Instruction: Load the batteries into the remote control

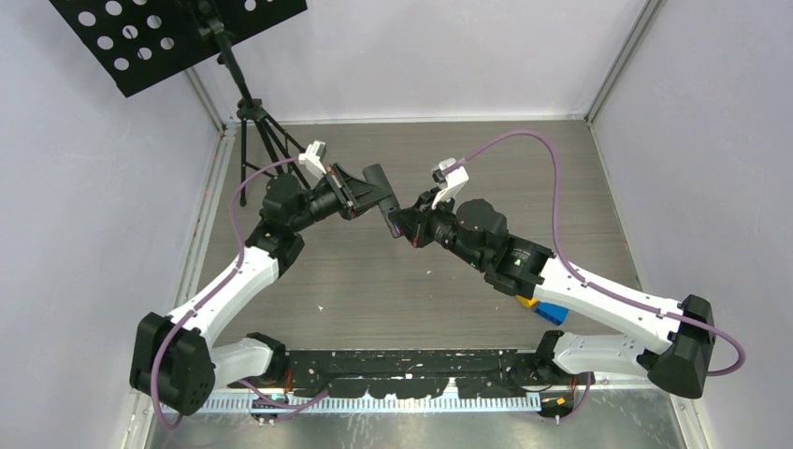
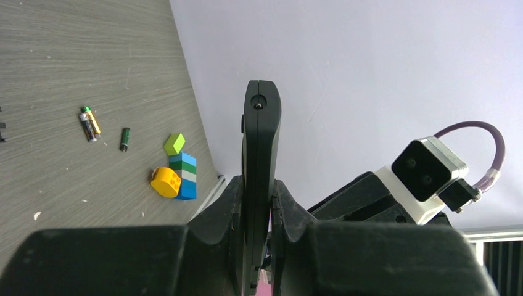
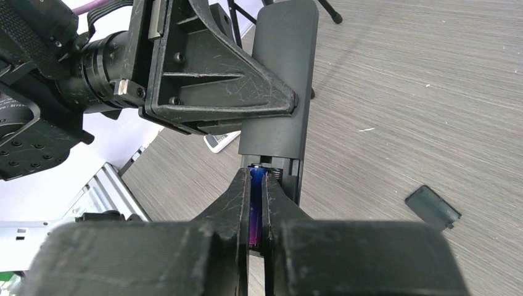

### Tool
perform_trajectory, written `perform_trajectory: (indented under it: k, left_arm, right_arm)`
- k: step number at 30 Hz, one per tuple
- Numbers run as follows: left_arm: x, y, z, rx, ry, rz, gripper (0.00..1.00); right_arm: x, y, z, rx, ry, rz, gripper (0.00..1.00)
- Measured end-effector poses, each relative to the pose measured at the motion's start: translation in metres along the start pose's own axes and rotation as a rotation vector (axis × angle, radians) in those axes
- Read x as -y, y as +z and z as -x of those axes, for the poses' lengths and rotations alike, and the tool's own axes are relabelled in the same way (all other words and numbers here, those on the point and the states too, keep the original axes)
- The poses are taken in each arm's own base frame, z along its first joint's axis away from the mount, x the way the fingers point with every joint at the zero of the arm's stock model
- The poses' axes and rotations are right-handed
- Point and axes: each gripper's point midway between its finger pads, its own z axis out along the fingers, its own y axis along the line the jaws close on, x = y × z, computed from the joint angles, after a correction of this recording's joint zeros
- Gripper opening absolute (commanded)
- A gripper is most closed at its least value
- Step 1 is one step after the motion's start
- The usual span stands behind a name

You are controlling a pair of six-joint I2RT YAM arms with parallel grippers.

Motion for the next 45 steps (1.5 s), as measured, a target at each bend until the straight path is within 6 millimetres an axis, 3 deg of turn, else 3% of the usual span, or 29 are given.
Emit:
perform_trajectory:
  k: [9, 17, 23, 32, 45]
  left_arm:
    - [-0.005, 0.004, -0.005, -0.023, -0.075, 0.021, 0.0]
    - [-0.017, 0.008, -0.002, -0.019, -0.155, 0.051, 0.0]
    - [-0.028, 0.007, -0.001, -0.01, -0.177, 0.073, 0.0]
    - [-0.024, 0.006, -0.002, -0.022, -0.166, 0.056, 0.0]
    - [-0.021, 0.001, -0.004, -0.046, -0.097, 0.04, 0.0]
  right_arm:
    - [0.003, -0.009, -0.002, 0.056, 0.017, 0.016, 0.2]
    - [0.006, -0.005, -0.01, 0.041, -0.043, 0.016, 0.23]
    - [0.01, 0.0, -0.017, 0.021, -0.068, 0.006, 0.13]
    - [0.008, -0.002, -0.015, 0.032, -0.056, 0.014, 0.01]
    - [0.004, -0.004, -0.022, 0.004, -0.085, 0.055, 0.0]
